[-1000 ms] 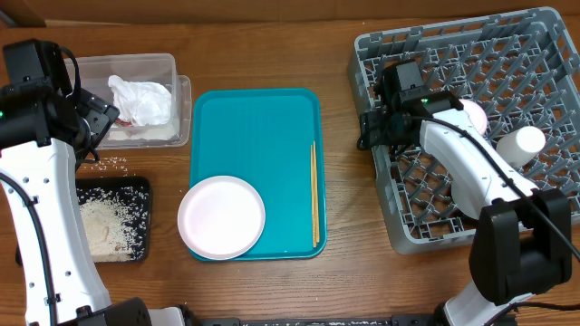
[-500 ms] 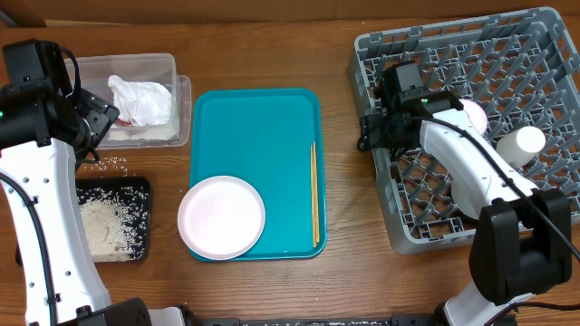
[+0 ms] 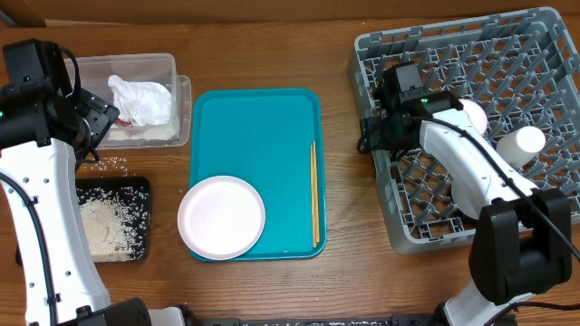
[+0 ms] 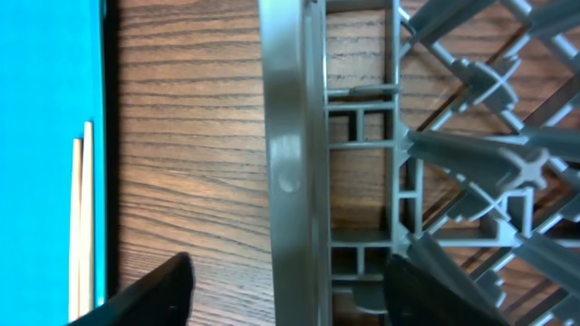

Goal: Sort waste into correct bins and load items into the dishwasher

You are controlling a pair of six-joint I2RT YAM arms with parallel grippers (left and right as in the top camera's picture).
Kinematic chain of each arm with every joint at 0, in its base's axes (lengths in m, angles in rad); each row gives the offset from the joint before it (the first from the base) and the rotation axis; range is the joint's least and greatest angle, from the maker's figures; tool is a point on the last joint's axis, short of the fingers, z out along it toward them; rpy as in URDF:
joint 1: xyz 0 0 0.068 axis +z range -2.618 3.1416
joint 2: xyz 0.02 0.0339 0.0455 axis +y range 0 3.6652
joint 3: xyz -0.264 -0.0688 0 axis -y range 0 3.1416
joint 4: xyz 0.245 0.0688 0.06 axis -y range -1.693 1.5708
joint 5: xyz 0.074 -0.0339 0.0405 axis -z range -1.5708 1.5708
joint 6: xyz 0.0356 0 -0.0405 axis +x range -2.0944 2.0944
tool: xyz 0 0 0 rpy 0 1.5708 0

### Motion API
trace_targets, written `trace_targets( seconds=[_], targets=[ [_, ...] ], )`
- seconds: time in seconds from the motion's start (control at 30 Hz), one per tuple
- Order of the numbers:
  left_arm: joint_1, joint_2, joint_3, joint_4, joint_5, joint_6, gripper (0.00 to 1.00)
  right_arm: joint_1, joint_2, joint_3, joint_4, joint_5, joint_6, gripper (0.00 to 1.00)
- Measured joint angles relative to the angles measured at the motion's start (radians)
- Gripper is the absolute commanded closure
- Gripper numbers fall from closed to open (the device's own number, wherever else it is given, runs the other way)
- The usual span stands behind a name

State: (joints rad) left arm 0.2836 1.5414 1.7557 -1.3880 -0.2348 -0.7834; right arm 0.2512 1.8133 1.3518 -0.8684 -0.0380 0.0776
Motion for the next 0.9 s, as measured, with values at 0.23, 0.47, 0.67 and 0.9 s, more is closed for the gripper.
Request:
trace_targets(
  seconds=[0.23, 0.47, 0.67, 0.9],
  targets=[
    [0.000, 0.000, 0.000, 0.000, 0.000, 0.000, 0.00, 0.000, 0.000, 0.000, 0.000, -0.006, 0.001, 0.55],
    [0.000, 0.000, 0.000, 0.000, 0.000, 0.000, 0.00, 0.000, 0.000, 0.000, 0.005, -0.006, 0.015, 0.67],
    [0.000, 0.000, 0.000, 0.000, 0.000, 0.000, 0.00, 0.000, 0.000, 0.000, 0.035, 0.003, 0.058, 0.71],
    [0.000, 0.000, 0.000, 0.000, 0.000, 0.000, 0.00, 0.000, 0.000, 0.000, 0.067, 0.006, 0.088, 0.78]
  ],
)
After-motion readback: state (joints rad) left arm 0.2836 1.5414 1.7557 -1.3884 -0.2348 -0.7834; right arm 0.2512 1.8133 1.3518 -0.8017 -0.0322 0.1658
